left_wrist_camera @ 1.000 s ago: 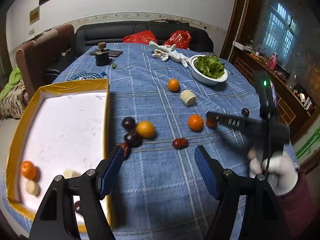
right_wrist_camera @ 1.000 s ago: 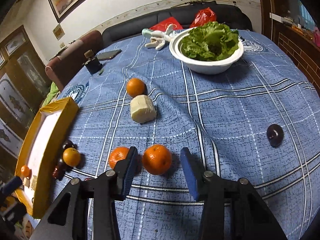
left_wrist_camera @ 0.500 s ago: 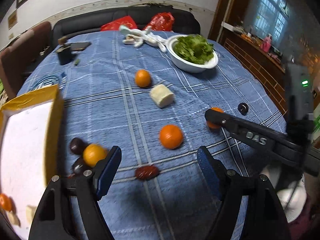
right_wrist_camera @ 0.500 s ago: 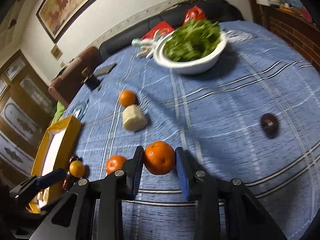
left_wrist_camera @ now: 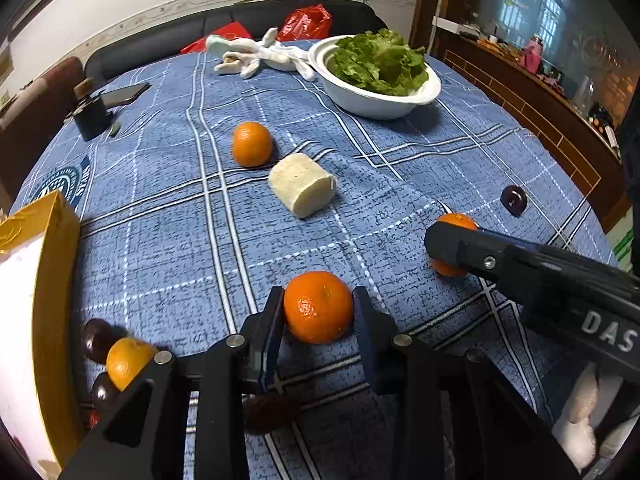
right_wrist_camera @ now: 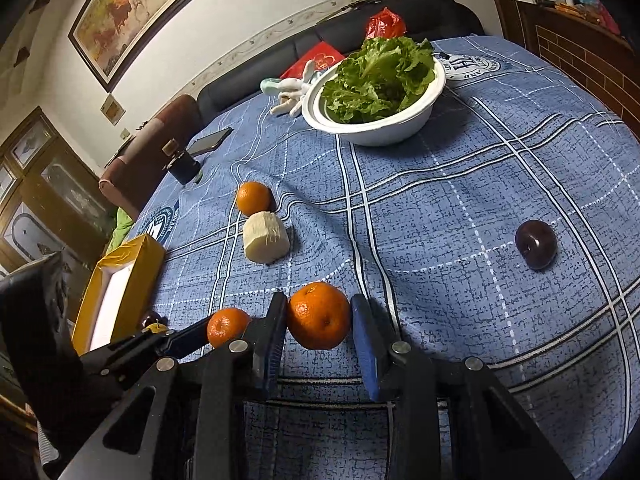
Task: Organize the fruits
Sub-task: 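Grasp a mandarin with the right gripper while the left gripper grasps another mandarin, then release the mandarin into the tray with the left gripper while the right gripper releases its mandarin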
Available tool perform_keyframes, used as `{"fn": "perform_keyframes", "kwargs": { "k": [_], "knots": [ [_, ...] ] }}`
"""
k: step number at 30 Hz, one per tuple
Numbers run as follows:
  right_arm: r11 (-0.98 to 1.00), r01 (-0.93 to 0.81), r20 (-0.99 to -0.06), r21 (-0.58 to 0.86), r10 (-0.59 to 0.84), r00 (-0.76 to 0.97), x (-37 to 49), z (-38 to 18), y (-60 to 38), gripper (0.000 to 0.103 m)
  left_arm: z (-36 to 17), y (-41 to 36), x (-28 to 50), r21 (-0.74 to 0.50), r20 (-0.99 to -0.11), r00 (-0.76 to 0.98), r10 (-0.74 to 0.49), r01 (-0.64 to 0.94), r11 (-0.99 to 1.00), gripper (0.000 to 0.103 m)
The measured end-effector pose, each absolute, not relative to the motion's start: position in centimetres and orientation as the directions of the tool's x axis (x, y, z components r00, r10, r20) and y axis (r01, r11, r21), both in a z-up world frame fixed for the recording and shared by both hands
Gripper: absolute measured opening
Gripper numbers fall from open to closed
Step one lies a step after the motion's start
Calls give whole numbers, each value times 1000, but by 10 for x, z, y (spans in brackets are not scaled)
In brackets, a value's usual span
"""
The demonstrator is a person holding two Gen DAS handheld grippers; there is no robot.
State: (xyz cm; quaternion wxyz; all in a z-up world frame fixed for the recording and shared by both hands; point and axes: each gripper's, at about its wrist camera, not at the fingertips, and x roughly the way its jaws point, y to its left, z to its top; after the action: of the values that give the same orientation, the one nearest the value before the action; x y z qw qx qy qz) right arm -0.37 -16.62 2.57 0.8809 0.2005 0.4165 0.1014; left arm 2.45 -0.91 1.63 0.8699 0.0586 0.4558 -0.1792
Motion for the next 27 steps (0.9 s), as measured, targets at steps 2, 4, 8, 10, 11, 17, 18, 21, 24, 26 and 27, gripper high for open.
{"fn": "perform_keyframes", "kwargs": {
  "k": [2,4,8,10,11,17,18,21,24,26,27],
  "knots": [
    [899,-9,-696,438,345,630,-2,24,-165,35,24,3,19,-114,-803,521,-288,341,933,32],
    [898,-9,-695,439,347,630,-2,23,-166,35,35,18,12,-163,-784,535,-316,313,936,32],
    [903,-7,-701,431,340,627,-1,21,-164,35,62,61,-12,-236,-730,595,-337,243,941,33],
    [903,-7,-705,429,340,622,0,19,-162,35,70,84,-24,-254,-711,627,-319,194,948,33],
    [904,-7,-707,427,338,621,0,18,-161,35,73,100,-31,-265,-701,646,-303,159,951,33],
    [917,-1,-721,399,315,617,-3,14,-157,35,75,181,-63,-314,-678,705,-206,-24,949,33],
    [920,-1,-720,392,308,622,-4,14,-156,35,75,194,-68,-326,-674,712,-196,-48,944,33],
    [939,-3,-721,343,265,640,-7,15,-148,35,77,224,-81,-353,-657,733,-176,-93,931,33],
    [955,-3,-723,297,227,652,-12,19,-142,35,81,250,-93,-365,-641,752,-153,-124,923,33],
    [960,-12,-717,281,218,662,-17,27,-136,35,85,270,-98,-356,-637,761,-120,-153,922,33],
    [958,-29,-708,286,231,667,-22,35,-129,35,87,278,-98,-355,-636,765,-107,-167,920,33]
  ]
}}
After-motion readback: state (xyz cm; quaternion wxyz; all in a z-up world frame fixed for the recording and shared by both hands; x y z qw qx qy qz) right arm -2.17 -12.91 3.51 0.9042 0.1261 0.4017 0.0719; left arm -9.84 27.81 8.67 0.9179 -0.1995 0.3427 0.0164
